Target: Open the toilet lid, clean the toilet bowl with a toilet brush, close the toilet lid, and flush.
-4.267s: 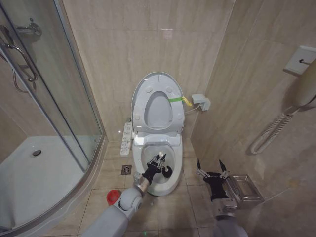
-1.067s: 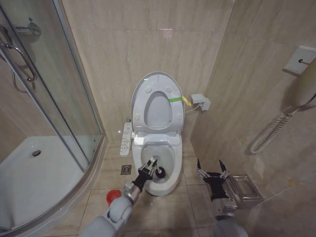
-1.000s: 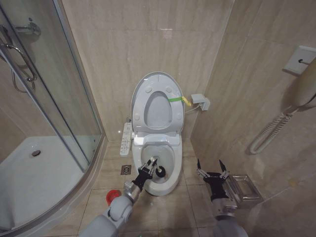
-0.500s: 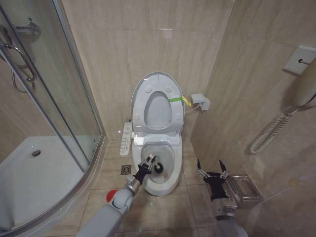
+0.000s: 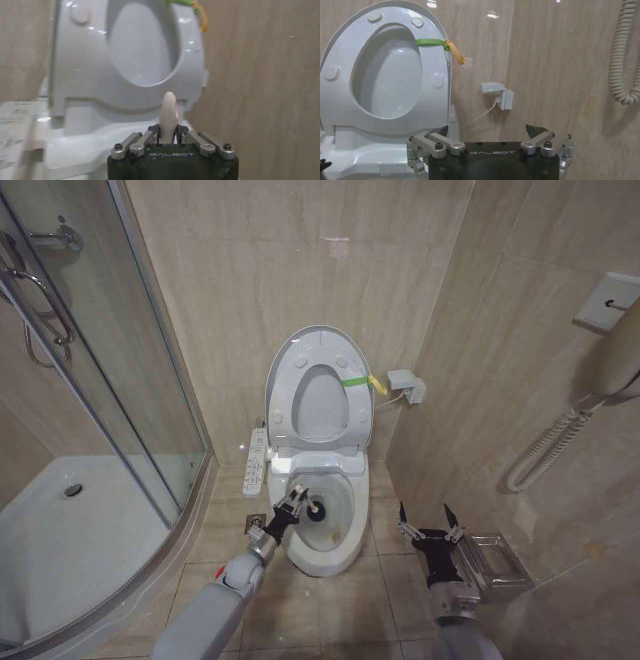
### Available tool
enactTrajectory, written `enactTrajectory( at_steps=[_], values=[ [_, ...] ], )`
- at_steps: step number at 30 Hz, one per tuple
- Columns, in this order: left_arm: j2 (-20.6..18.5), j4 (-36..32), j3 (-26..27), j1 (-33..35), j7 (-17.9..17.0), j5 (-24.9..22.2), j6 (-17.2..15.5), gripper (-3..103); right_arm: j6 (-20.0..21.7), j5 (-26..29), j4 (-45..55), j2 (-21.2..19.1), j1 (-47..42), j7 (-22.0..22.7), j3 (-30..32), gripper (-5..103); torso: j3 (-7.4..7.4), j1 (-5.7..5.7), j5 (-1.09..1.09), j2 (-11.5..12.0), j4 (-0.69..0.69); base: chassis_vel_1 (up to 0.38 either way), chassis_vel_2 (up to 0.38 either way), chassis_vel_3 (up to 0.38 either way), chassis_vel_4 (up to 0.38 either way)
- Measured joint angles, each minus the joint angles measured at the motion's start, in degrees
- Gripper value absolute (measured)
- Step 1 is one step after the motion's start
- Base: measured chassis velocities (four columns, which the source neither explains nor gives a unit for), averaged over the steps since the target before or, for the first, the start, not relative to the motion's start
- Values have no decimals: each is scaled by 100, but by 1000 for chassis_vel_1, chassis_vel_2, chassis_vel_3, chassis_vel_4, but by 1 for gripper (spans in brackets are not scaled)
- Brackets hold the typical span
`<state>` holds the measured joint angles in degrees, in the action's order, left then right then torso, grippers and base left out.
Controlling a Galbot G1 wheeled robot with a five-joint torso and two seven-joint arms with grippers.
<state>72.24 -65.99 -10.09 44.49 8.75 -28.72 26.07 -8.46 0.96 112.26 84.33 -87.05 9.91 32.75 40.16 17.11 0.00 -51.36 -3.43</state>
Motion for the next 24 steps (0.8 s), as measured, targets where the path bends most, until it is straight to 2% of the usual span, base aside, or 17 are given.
enactTrajectory(
  at_steps=[2, 6, 12, 18, 24],
  values=[
    [-118, -415, -95, 167, -143, 133, -125, 22, 0, 0, 0, 0, 0, 0, 0, 100, -1, -1, 0, -1, 0, 0, 0, 0, 0],
    [-286, -774, -108, 335, -248, 474, -151, 22, 0, 0, 0, 0, 0, 0, 0, 100, 0, -1, 1, -1, 1, 0, 0, 0, 0],
    [-474, -1310, -164, 595, -433, 494, -256, 22, 0, 0, 0, 0, 0, 0, 0, 100, -1, -1, 0, -1, 2, 0, 0, 0, 0],
    [-371, -1333, -283, 629, -243, 300, -108, 22, 0, 0, 0, 0, 0, 0, 0, 100, 0, -1, 0, 0, 0, 0, 0, 0, 0],
    [-160, -910, -395, 520, -85, 210, 38, 22, 0, 0, 0, 0, 0, 0, 0, 100, 0, -1, 1, -1, 2, 0, 0, 0, 0]
  ],
)
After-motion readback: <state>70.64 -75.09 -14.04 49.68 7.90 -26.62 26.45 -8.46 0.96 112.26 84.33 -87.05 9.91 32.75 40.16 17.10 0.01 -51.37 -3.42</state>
